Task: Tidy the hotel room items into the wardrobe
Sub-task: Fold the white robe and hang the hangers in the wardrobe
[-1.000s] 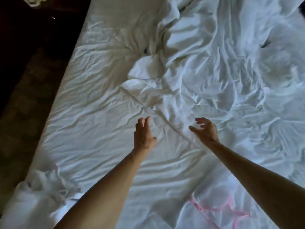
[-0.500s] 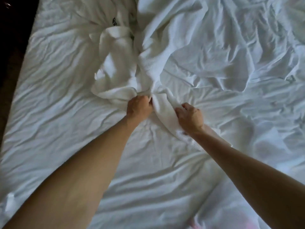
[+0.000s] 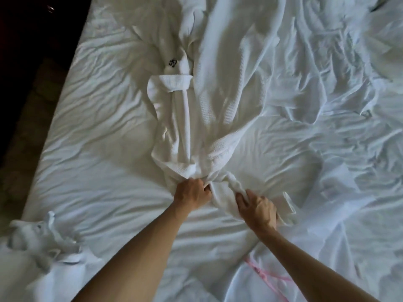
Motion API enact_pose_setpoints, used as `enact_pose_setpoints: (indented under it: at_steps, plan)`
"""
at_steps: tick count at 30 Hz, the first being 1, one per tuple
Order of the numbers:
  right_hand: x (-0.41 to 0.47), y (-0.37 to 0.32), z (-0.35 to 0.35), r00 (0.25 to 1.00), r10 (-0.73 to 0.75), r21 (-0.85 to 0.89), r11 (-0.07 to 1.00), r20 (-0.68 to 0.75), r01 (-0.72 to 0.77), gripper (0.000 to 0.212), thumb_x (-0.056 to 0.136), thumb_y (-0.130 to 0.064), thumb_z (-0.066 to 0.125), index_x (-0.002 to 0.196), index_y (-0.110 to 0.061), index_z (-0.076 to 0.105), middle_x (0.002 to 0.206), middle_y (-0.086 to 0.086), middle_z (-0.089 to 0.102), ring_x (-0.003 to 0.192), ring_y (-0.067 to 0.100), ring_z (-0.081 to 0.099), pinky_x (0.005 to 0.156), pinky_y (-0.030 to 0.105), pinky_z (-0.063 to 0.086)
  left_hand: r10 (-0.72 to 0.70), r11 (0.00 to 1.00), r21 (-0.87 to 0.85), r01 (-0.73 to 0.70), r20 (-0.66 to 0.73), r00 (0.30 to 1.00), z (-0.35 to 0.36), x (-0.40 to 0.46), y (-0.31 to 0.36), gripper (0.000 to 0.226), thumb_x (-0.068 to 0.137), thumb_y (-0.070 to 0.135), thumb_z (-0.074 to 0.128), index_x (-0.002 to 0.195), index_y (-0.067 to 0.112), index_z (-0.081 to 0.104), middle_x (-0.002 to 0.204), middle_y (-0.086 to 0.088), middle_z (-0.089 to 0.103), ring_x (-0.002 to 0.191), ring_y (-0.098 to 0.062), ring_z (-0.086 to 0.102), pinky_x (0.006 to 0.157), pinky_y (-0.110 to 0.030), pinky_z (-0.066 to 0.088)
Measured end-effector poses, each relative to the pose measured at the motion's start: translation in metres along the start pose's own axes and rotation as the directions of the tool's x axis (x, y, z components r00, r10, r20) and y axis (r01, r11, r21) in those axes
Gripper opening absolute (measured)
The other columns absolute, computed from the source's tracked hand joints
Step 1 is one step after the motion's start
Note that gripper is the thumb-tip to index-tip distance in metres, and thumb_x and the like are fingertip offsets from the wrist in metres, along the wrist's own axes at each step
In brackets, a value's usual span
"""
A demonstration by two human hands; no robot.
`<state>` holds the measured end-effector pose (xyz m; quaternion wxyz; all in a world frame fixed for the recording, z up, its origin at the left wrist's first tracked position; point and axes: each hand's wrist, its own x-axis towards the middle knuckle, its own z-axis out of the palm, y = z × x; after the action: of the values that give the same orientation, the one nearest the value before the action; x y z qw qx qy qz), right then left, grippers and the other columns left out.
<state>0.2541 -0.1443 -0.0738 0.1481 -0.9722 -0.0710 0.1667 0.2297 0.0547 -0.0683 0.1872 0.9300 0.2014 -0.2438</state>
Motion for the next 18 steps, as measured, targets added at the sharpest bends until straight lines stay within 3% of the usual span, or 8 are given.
enact_pose_setpoints:
  at_steps: [5, 9, 13, 16, 18]
  plan:
    - [-0.029, 0.009, 0.007, 0.999, -0.01, 0.026, 1.0, 0.036, 0.009, 0.034, 0.088, -0.048, 0.059, 0.08, -0.016, 0.06, 0.078, 0.016, 0.072, 0.079, 0.043, 0.068, 0.063, 0.039, 0.049, -0.036, 0.998, -0.039, 0.04, 0.09, 0.995, 0.026, -0.057, -0.032, 0.041, 0.092, 0.039, 0.046, 0.104, 0.009, 0.071, 0.105, -0.018, 0.072, 0.104, -0.035, 0.066, 0.083, -0.034, 0.05]
    - [-0.044, 0.013, 0.002, 0.97, -0.185, 0.02, 0.983, 0.155, 0.184, 0.033, 0.084, -0.055, 0.063, 0.102, -0.028, 0.065, 0.086, 0.005, 0.075, 0.085, 0.034, 0.07, 0.067, 0.037, 0.051, 0.026, 0.999, -0.028, -0.024, 0.095, 0.995, 0.034, -0.095, -0.054, 0.034, 0.092, 0.032, 0.052, 0.11, 0.009, 0.068, 0.114, -0.017, 0.069, 0.111, -0.035, 0.063, 0.088, -0.034, 0.049]
    - [-0.03, -0.011, -0.01, 0.958, -0.269, 0.135, 0.958, 0.101, 0.255, 0.041, 0.076, -0.063, 0.05, 0.093, -0.028, 0.063, 0.07, -0.006, 0.067, 0.065, 0.021, 0.067, 0.057, 0.034, 0.053, 0.179, 0.98, -0.091, -0.174, 0.051, 0.982, 0.033, -0.115, -0.073, 0.031, 0.086, 0.037, 0.057, 0.101, 0.013, 0.066, 0.108, -0.01, 0.068, 0.101, -0.033, 0.065, 0.08, -0.033, 0.049]
    - [0.0, -0.057, -0.023, 0.943, -0.302, 0.184, 0.928, -0.14, 0.324, 0.028, 0.077, -0.054, 0.053, 0.08, -0.027, 0.061, 0.065, -0.011, 0.054, 0.056, 0.013, 0.055, 0.051, 0.027, 0.043, 0.373, 0.888, -0.194, -0.417, -0.225, 0.9, 0.03, -0.123, -0.096, 0.042, 0.076, 0.041, 0.06, 0.106, 0.012, 0.061, 0.103, -0.003, 0.061, 0.095, -0.025, 0.061, 0.08, -0.033, 0.046]
    - [0.027, -0.1, -0.031, 0.903, -0.337, 0.185, 0.901, -0.266, 0.391, 0.023, 0.08, -0.046, 0.058, 0.078, -0.023, 0.062, 0.07, -0.01, 0.054, 0.061, 0.013, 0.053, 0.053, 0.027, 0.039, 0.265, 0.874, -0.242, -0.422, -0.492, 0.829, 0.021, -0.121, -0.111, 0.048, 0.077, 0.042, 0.064, 0.111, 0.009, 0.058, 0.106, -0.003, 0.056, 0.096, -0.021, 0.056, 0.083, -0.032, 0.043]
